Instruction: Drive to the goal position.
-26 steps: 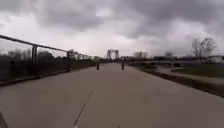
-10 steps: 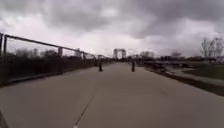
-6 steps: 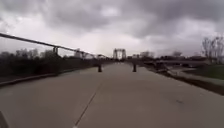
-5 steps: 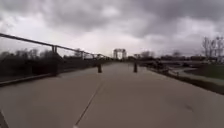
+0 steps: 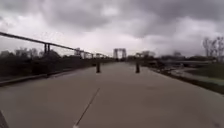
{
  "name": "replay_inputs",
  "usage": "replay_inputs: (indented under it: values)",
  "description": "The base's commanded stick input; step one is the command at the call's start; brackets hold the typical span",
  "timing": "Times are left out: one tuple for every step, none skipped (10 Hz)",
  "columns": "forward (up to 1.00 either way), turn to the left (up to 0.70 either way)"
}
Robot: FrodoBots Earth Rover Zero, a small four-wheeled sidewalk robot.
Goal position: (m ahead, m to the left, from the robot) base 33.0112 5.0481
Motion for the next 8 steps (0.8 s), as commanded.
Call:
replay_inputs:
  values:
    - [1.0,0.0]
    - [1.0,0.0]
    - [1.0,0.0]
    - [1.0,0.0]
    - [1.0,0.0]
    - [1.0,0.0]
    - [1.0,0.0]
    - [1.0,0.0]
